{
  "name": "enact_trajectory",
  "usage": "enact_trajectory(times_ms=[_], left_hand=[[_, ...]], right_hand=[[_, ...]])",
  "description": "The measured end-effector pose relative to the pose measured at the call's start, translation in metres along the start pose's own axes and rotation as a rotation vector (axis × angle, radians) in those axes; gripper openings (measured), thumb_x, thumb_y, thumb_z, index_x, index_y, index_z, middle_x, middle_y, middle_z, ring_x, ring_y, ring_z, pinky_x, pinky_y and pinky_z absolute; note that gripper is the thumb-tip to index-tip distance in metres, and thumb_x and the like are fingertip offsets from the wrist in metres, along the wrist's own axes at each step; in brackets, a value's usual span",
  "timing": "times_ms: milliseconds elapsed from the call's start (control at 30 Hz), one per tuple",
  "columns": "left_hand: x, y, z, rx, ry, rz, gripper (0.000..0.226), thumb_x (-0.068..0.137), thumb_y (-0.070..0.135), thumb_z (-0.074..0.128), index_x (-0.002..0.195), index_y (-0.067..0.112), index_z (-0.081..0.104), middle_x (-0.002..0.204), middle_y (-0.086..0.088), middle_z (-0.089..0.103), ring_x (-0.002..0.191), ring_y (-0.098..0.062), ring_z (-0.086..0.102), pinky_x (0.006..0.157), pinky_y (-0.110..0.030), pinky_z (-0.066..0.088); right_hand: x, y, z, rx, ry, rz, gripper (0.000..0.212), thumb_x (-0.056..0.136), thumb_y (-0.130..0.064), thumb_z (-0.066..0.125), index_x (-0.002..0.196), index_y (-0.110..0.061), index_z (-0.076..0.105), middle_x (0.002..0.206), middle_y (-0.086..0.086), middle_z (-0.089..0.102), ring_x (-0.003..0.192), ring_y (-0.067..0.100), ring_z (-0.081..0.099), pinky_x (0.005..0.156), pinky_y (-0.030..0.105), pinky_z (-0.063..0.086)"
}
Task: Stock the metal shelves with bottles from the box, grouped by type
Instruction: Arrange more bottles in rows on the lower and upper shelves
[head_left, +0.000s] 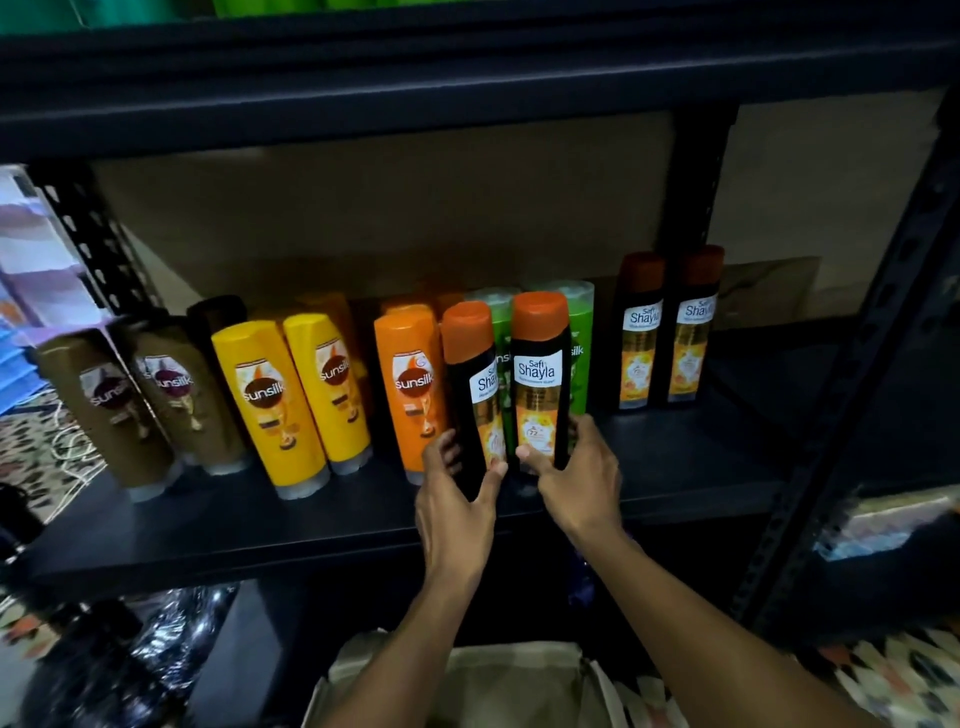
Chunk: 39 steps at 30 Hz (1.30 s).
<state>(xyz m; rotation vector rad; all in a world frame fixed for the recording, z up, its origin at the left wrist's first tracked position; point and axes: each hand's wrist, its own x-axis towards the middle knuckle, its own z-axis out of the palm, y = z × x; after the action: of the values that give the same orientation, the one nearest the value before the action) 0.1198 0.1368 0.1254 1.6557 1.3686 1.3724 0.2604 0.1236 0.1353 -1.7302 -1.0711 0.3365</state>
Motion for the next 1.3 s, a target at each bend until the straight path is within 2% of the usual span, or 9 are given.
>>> enact_trajectory(times_ms=[233,433,600,733,800,967,1067,1200,1300], left_hand=[[-0.001,0.003,-0.009,0.127,-0.099,0.031,0.068,0.096,0.035,0.069,0.153,0.032,0.031,0.143,0.000,0.059,0.130,-0.020,0.057,0.102,-0.049,0.052],[-0.003,0.007,-0.013,0.116,-0.137,0.053,0.071,0.092,0.045,0.071,0.151,0.028,0.034,0.143,0.005,0.057,0.128,-0.017,0.056,0.100,-0.044,0.052],[0.003,0.008,-0.009,0.147,-0.148,0.079,0.064,0.093,0.036,0.072,0.148,0.024,0.040,0.137,0.005,0.061,0.122,-0.018,0.060,0.092,-0.036,0.050],[0.000,0.009,-0.003,0.164,-0.192,0.118,0.059,0.095,0.028,0.070,0.148,0.022,0.044,0.128,0.016,0.057,0.116,-0.005,0.054,0.091,-0.028,0.044],[-0.001,0.012,0.008,0.157,-0.213,0.137,0.053,0.096,0.024,0.070,0.144,0.021,0.047,0.126,0.014,0.060,0.115,-0.007,0.057,0.090,-0.026,0.044],[-0.007,0.023,0.047,0.158,-0.318,0.155,0.050,0.096,0.029,0.069,0.141,0.021,0.049,0.125,0.008,0.068,0.112,-0.011,0.064,0.089,-0.023,0.046],[-0.009,0.032,0.077,0.154,-0.367,0.173,0.048,0.097,0.030,0.068,0.140,0.020,0.049,0.121,0.008,0.069,0.104,-0.009,0.064,0.081,-0.014,0.041],[-0.004,0.038,0.119,0.153,-0.392,0.168,0.049,0.100,0.034,0.063,0.145,0.024,0.046,0.125,0.006,0.068,0.112,-0.020,0.060,0.081,-0.023,0.036],[-0.001,0.039,0.139,0.126,-0.394,0.157,0.055,0.099,0.032,0.065,0.149,0.026,0.043,0.132,0.011,0.063,0.115,-0.013,0.054,0.088,-0.021,0.034]], right_hand=[[-0.003,0.013,-0.027,-0.074,-0.051,-0.024,0.051,0.084,-0.045,0.075,0.125,-0.028,0.050,0.117,-0.006,0.065,0.109,0.019,0.062,0.092,0.038,0.051],[-0.010,0.009,-0.031,-0.078,0.046,-0.033,0.095,0.067,-0.059,0.084,0.141,-0.024,0.036,0.136,0.000,0.050,0.124,0.019,0.051,0.102,0.038,0.046],[-0.005,0.005,-0.030,-0.154,0.150,-0.009,0.079,0.069,-0.054,0.084,0.129,-0.019,0.048,0.121,0.001,0.057,0.111,0.022,0.059,0.091,0.035,0.048],[-0.002,0.018,-0.052,-0.206,0.184,-0.008,0.077,0.070,-0.052,0.083,0.131,-0.018,0.049,0.116,0.003,0.061,0.106,0.025,0.062,0.086,0.036,0.048],[0.005,0.030,-0.071,-0.208,0.221,-0.002,0.078,0.071,-0.051,0.083,0.133,-0.018,0.049,0.116,0.004,0.065,0.106,0.027,0.063,0.086,0.038,0.050],[0.034,0.062,-0.114,-0.213,0.230,0.069,0.071,0.075,-0.055,0.079,0.131,-0.020,0.053,0.108,0.002,0.069,0.100,0.026,0.066,0.084,0.039,0.055],[0.056,0.080,-0.131,-0.253,0.214,0.105,0.072,0.077,-0.060,0.076,0.132,-0.020,0.053,0.110,0.003,0.069,0.104,0.028,0.065,0.083,0.037,0.052],[0.082,0.097,-0.133,-0.235,0.235,0.062,0.063,0.078,-0.055,0.076,0.125,-0.019,0.053,0.109,0.003,0.069,0.100,0.026,0.066,0.079,0.036,0.053],[0.087,0.103,-0.126,-0.221,0.232,0.043,0.060,0.080,-0.054,0.073,0.125,-0.022,0.049,0.109,-0.002,0.065,0.099,0.023,0.065,0.077,0.035,0.052]])
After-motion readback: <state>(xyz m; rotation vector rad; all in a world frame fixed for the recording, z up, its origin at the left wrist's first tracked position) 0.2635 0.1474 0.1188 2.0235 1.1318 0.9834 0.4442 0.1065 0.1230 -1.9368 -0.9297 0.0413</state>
